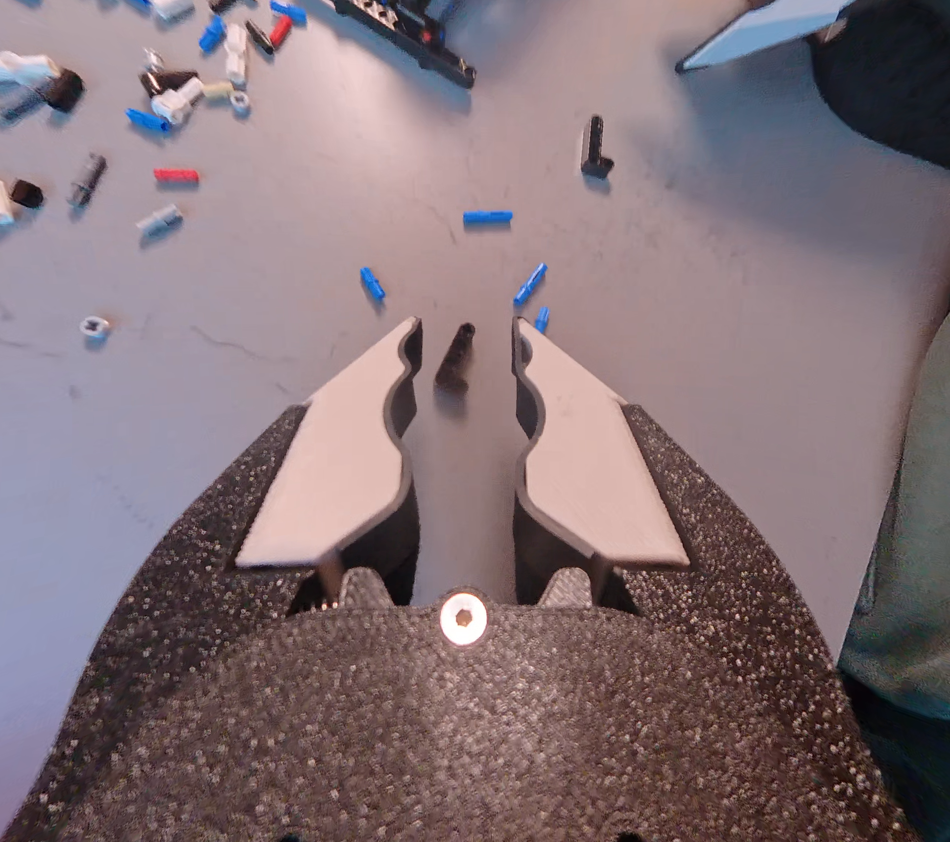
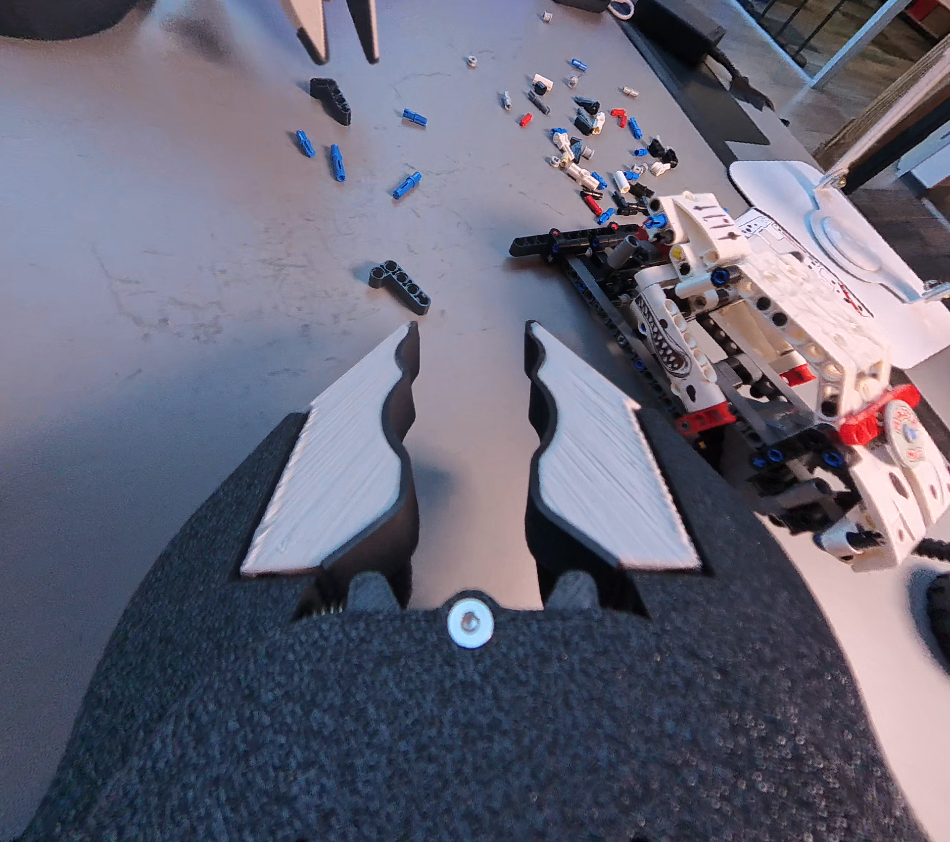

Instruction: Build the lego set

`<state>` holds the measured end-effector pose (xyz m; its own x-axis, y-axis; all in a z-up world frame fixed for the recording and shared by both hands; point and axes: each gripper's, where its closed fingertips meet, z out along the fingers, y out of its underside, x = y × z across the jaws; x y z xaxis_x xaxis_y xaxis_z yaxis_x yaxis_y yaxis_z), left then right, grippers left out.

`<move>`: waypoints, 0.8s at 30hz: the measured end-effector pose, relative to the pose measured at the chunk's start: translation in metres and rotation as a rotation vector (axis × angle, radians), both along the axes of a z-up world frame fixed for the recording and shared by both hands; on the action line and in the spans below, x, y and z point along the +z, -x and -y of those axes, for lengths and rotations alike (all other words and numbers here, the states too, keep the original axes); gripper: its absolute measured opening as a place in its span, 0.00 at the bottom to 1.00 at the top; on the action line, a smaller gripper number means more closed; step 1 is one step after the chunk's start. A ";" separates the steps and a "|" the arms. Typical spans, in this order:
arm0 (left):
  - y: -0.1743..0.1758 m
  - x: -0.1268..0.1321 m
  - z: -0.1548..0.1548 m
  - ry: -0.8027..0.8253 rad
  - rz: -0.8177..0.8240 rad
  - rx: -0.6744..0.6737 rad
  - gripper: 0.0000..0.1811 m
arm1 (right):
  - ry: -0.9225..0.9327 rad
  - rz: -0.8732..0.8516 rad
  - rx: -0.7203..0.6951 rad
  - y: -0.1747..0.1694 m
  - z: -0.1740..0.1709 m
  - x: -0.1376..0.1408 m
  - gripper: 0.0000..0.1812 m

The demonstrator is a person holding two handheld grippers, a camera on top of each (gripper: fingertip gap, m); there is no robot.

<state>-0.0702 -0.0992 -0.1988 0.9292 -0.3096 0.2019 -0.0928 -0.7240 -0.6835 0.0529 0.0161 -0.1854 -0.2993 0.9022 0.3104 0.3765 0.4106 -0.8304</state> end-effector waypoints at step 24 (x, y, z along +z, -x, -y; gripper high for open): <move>0.011 0.019 -0.085 -0.092 -0.057 -0.030 0.11 | -0.010 0.230 0.149 0.034 0.022 0.002 0.23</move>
<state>-0.0814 -0.0140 -0.1801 0.9284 -0.3522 0.1182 -0.1541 -0.6547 -0.7400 0.0193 -0.0059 -0.1833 -0.4919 0.8403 0.2279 0.4898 0.4834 -0.7256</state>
